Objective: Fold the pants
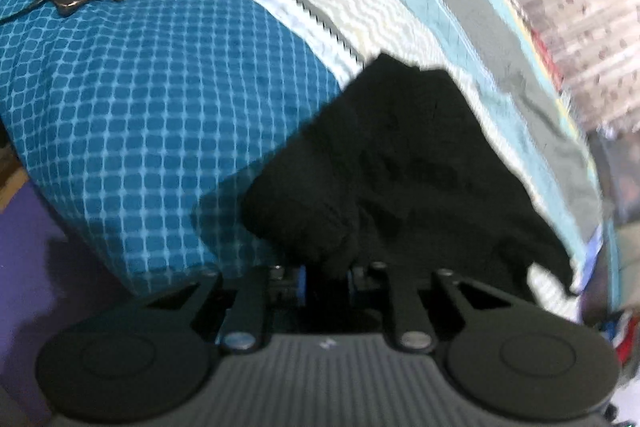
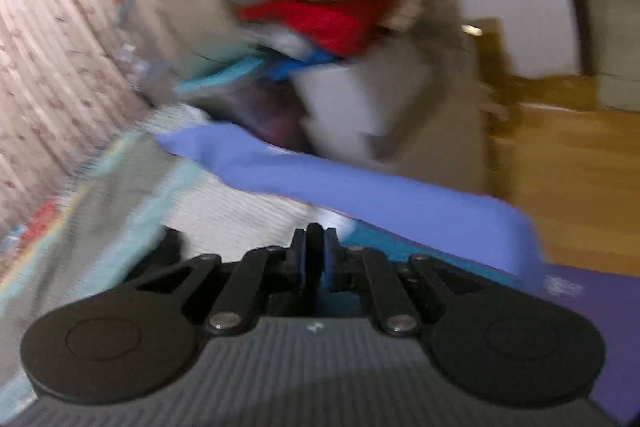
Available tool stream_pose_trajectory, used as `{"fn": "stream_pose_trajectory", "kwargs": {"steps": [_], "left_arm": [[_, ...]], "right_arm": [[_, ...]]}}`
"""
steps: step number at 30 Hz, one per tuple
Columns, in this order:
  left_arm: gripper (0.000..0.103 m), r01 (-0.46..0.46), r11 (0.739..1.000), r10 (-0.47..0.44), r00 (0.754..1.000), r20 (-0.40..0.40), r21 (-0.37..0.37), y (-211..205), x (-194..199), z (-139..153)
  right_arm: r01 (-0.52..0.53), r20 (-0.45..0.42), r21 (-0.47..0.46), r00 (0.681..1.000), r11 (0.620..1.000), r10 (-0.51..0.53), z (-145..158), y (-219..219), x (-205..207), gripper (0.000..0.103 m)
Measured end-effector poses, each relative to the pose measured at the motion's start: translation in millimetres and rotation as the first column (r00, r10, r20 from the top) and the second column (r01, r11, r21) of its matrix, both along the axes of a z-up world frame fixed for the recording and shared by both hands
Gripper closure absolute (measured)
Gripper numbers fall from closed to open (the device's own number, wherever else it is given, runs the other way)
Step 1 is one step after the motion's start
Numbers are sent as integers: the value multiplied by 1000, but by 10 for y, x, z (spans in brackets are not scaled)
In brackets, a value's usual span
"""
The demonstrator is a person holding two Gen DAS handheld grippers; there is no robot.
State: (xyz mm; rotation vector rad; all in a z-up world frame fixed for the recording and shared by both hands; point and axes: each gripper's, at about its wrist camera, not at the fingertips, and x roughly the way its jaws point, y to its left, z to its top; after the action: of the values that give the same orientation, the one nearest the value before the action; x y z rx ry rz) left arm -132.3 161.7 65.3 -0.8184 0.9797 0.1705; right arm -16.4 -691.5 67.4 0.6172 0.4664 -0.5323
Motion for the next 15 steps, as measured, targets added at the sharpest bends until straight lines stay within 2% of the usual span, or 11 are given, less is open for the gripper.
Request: {"fn": "stream_pose_trajectory", "kwargs": {"steps": [2,4,5,6,7,8,11,13,15], "left_arm": [[83,16,1000,-16,1000,-26,23,-83,-15,-59],[73,29,998,-26,998,-64,47,-130,-45,-95],[72,36,998,-32,997,-71,58,-150,-83,-86],[72,49,996,-45,997,-63,71,-123,-148,-42],[67,56,995,-52,997,-51,79,-86,-211,6],[64,58,994,-55,998,-32,88,-23,-288,80],[66,2,984,-7,1000,25,179,267,-481,391],[67,-37,963,20,998,66,265,442,-484,613],[67,-48,935,18,996,88,353,519,-320,819]], "right_arm": [[33,-69,22,997,999,-32,-203,-86,-188,92],[40,-152,60,988,997,-30,-401,-121,-269,85],[56,-191,75,981,996,-40,-466,-122,-292,85],[85,-207,88,976,992,-65,-479,-142,-345,74],[119,-183,104,978,987,-99,-445,-170,-427,55],[159,-139,108,980,981,-143,-379,-200,-524,49],[223,-59,52,974,974,-219,-82,-225,-670,48],[187,-9,28,982,982,-187,151,-100,-619,48],[120,29,7,992,993,-120,348,19,-531,48]]}}
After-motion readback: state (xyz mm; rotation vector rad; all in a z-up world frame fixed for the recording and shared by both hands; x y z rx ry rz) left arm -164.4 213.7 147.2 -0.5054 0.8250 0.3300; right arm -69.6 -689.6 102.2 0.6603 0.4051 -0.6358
